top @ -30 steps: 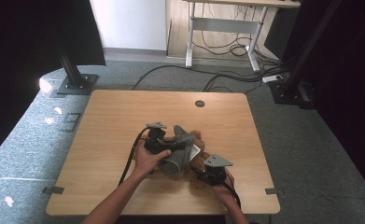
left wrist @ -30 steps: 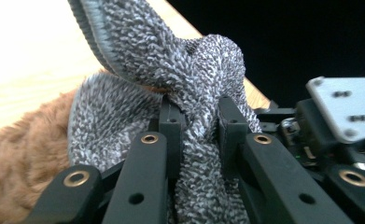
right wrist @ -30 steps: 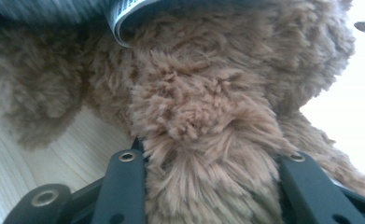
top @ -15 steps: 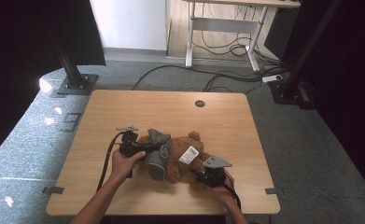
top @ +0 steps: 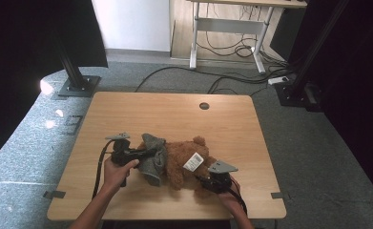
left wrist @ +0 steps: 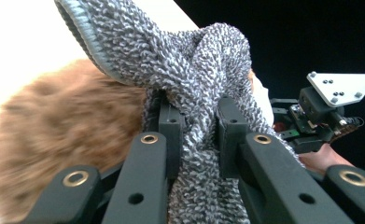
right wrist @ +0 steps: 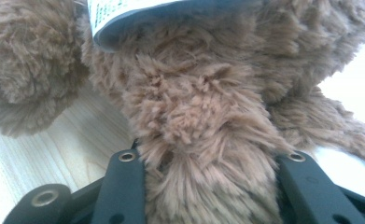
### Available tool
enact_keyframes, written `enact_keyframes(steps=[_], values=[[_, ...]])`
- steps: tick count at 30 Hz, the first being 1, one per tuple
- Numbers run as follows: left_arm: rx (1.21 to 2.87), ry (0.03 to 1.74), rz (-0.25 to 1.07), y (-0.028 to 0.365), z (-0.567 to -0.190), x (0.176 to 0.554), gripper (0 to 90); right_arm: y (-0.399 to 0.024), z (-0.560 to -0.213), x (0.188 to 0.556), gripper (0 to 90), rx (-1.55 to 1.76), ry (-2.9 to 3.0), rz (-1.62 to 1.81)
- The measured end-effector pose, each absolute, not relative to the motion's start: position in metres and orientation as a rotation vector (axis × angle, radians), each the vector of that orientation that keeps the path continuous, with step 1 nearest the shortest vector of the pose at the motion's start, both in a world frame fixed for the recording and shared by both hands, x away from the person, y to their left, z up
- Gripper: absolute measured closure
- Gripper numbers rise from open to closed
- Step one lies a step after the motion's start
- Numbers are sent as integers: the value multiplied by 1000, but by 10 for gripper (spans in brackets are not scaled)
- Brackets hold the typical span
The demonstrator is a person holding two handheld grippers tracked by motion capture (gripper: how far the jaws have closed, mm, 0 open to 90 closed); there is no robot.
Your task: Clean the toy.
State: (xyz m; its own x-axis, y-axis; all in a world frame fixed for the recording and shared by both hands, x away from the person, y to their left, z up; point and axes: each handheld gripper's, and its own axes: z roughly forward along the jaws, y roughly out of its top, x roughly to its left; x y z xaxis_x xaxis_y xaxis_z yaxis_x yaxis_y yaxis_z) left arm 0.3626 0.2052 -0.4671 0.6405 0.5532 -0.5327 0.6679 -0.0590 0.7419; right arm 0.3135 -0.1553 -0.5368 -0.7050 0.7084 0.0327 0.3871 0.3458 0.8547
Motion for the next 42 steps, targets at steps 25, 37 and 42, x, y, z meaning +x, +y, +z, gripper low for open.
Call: enact_keyframes(steps=[25, 37, 42], values=[[1654, 1022, -173, 228, -498, 343, 764, -165, -510, 315, 267, 1008, 2268, 1467], [1665, 1011, -177, 225, -500, 335, 764, -162, -505, 321, 416, 1045, 2299, 1532], [1643, 993, -186, 225, -493, 333, 762, -156, -512, 328, 599, 1033, 2304, 1485]])
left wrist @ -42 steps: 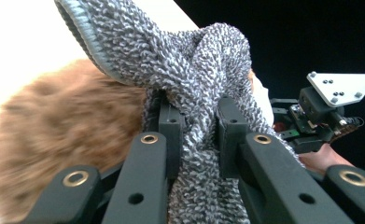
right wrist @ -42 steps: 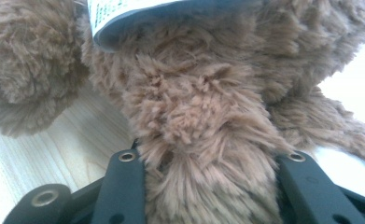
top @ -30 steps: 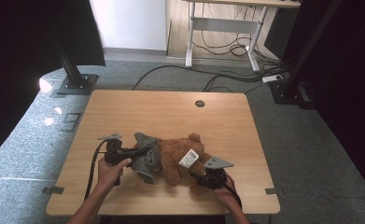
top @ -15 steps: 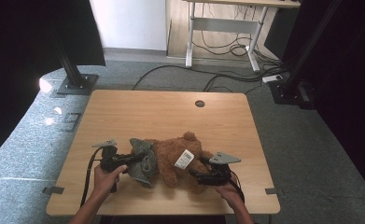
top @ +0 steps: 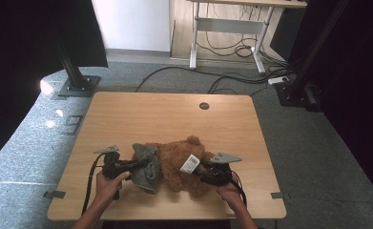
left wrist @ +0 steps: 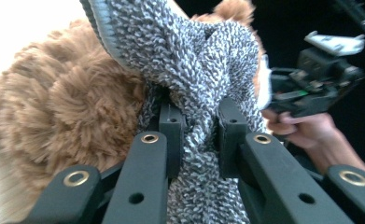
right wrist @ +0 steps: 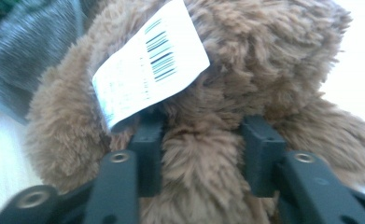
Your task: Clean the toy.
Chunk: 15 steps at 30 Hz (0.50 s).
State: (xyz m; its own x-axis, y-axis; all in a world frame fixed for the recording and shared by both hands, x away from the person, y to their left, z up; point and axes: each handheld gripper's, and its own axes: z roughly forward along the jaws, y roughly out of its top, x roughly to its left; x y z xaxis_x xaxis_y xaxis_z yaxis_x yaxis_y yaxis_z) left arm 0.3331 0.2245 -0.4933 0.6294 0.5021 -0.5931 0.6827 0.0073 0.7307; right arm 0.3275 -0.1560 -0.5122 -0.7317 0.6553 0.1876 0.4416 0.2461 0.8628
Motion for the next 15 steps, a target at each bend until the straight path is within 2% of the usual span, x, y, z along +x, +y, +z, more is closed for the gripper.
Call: enact_keyframes(steps=[7, 11, 15], values=[[1670, 949, -64, 215, -460, 343, 762, -165, -517, 323, 688, 1009, 2263, 1448], [1639, 968, -84, 214, -450, 360, 761, -168, -519, 322, 699, 996, 2259, 1443], [1681, 941, -75, 194, -440, 371, 760, -167, -520, 323, 703, 1002, 2254, 1438]])
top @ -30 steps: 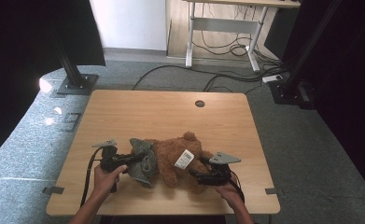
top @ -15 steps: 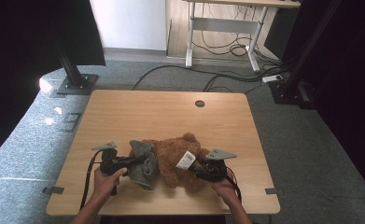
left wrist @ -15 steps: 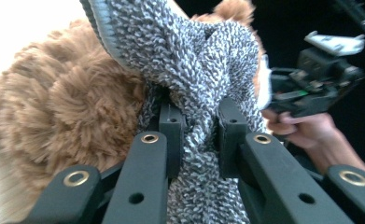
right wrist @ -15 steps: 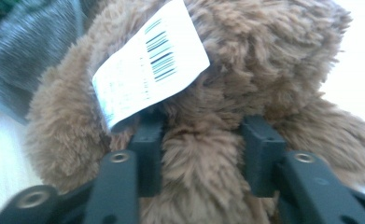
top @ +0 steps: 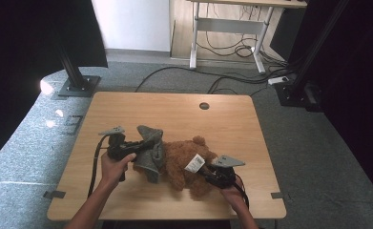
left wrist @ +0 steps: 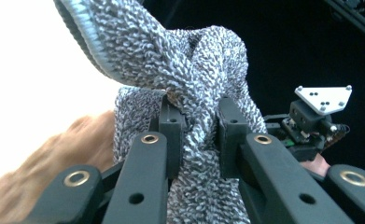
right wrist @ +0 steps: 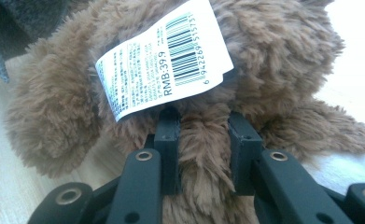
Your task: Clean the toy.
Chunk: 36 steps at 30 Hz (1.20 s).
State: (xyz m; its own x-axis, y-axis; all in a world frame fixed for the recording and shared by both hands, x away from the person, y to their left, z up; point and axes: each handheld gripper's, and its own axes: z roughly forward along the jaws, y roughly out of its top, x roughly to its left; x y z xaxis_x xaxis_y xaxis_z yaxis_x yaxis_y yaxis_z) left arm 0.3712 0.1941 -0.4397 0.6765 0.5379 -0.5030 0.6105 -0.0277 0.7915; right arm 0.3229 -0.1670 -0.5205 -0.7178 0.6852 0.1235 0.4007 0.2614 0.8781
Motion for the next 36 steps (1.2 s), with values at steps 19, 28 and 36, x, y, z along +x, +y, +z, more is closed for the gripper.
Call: enact_keyframes(steps=[19, 28, 36], values=[[1628, 1110, -109, 249, -485, 373, 756, -173, -525, 316, 724, 997, 2269, 1432], [1669, 1192, -159, 250, -509, 383, 755, -179, -527, 309, 732, 1014, 2278, 1426], [1676, 1200, -143, 252, -507, 383, 755, -178, -528, 310, 734, 1008, 2286, 1422]])
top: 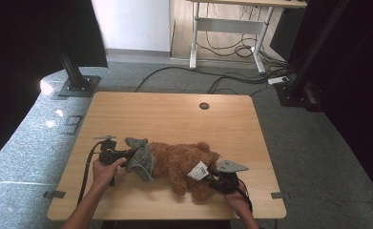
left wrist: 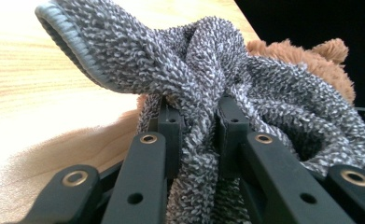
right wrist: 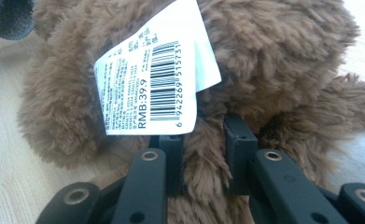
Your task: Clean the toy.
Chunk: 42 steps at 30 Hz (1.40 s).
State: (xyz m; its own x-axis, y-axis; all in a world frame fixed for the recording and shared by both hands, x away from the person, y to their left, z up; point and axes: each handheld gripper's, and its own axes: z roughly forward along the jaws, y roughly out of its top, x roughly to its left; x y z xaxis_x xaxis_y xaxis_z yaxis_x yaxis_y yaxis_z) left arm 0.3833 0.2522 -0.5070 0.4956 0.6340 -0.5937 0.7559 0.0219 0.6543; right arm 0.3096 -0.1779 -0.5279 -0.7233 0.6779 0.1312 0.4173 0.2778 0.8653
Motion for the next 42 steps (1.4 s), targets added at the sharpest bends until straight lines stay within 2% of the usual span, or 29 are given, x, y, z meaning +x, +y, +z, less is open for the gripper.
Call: enact_keyframes(steps=[7, 14, 19, 24, 26, 30, 32, 37, 42], values=[[1653, 1072, -81, 238, -464, 373, 758, -173, -528, 311, 733, 965, 2287, 1423], [1746, 945, -57, 183, -425, 383, 756, -158, -528, 314, 731, 912, 2281, 1387], [1849, 954, -67, 148, -434, 395, 754, -157, -529, 312, 718, 864, 2286, 1365], [1854, 993, -125, 146, -459, 397, 756, -161, -530, 312, 685, 871, 2299, 1371], [1839, 998, -128, 149, -463, 394, 760, -161, -531, 312, 639, 886, 2298, 1384], [1836, 988, -108, 153, -469, 384, 766, -167, -526, 312, 432, 932, 2290, 1431], [1828, 975, -112, 154, -471, 377, 767, -175, -519, 310, 355, 964, 2256, 1490], [1809, 945, -111, 155, -477, 360, 769, -187, -504, 312, 268, 1056, 2201, 1634], [1807, 922, -111, 156, -480, 350, 770, -165, -506, 325, 155, 1062, 2299, 1583]])
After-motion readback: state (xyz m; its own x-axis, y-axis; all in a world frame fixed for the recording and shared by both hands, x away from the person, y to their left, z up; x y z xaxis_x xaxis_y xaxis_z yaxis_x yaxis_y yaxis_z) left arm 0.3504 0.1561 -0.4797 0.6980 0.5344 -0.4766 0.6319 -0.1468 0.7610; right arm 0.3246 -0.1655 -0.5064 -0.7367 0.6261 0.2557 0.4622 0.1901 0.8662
